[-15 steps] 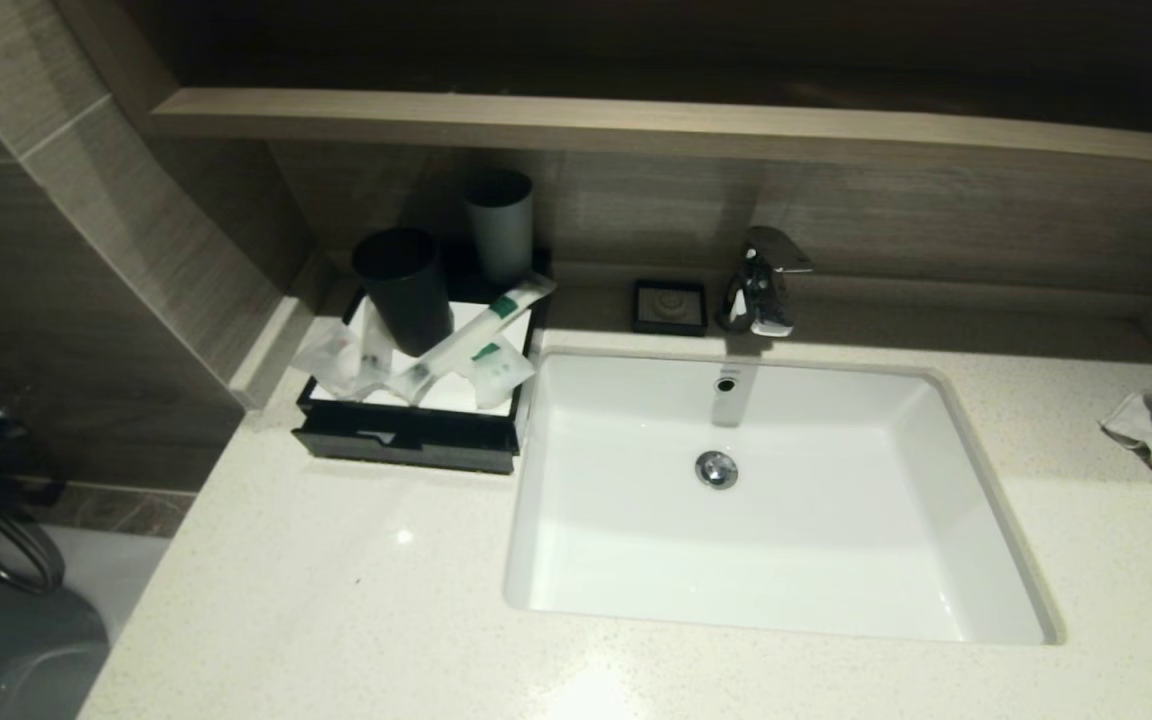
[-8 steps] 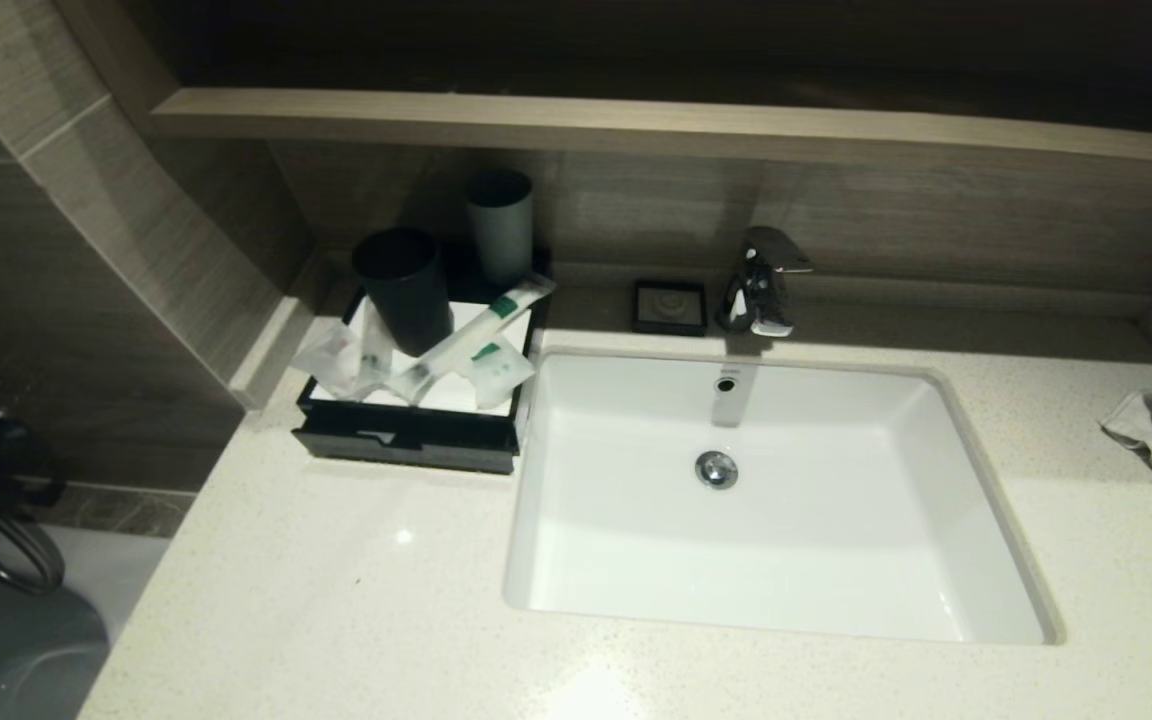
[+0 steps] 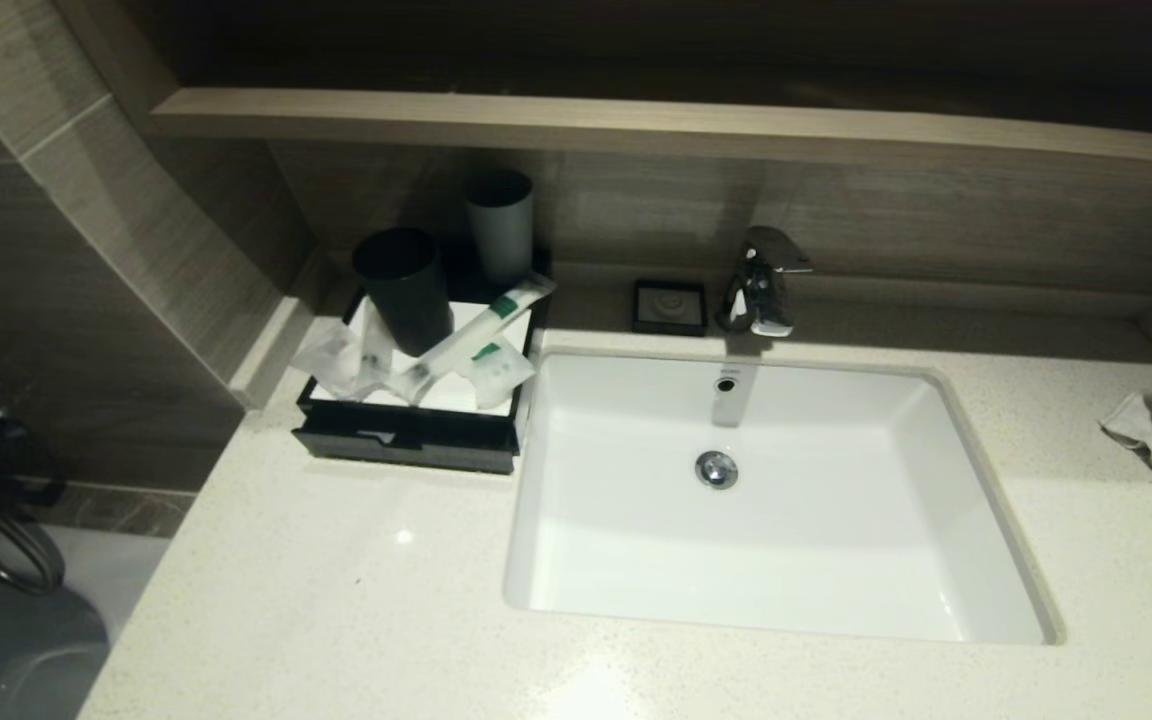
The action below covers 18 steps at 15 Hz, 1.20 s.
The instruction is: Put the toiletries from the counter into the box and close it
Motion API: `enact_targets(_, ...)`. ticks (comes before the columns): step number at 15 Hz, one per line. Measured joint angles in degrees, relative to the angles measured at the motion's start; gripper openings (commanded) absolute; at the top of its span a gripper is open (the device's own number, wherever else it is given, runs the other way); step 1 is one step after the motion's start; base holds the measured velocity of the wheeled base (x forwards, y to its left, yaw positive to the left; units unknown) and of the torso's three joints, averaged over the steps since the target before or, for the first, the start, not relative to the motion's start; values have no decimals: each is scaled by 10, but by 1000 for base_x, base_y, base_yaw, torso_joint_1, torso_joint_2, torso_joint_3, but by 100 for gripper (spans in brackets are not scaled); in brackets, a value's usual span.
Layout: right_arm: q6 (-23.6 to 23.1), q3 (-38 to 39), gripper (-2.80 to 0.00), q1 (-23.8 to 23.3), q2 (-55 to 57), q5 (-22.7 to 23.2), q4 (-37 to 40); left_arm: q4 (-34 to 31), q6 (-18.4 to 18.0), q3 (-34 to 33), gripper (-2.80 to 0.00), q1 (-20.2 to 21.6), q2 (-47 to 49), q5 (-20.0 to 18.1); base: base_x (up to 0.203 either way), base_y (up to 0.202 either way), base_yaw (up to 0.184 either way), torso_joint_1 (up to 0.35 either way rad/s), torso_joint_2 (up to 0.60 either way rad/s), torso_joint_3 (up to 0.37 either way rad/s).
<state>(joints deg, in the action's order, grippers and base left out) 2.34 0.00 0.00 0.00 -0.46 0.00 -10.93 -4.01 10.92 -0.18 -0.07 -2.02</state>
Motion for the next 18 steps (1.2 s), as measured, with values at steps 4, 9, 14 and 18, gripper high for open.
enact_targets(4,0,0,-280,0,0,0,0,-34,0,62,-280,0,0,-24,0,0,0,0,0,0)
enact_targets(9,0,0,-280,0,0,0,0,-114,0,161,-280,0,0,-36,0,0,0,0,0,0)
enact_targets(14,0,0,-280,0,0,0,0,-162,0,236,-280,0,0,-39,0,0,0,0,0,0)
enact_targets(18,0,0,-280,0,0,0,0,-164,0,256,-280,0,0,-38,0,0,0,0,0,0)
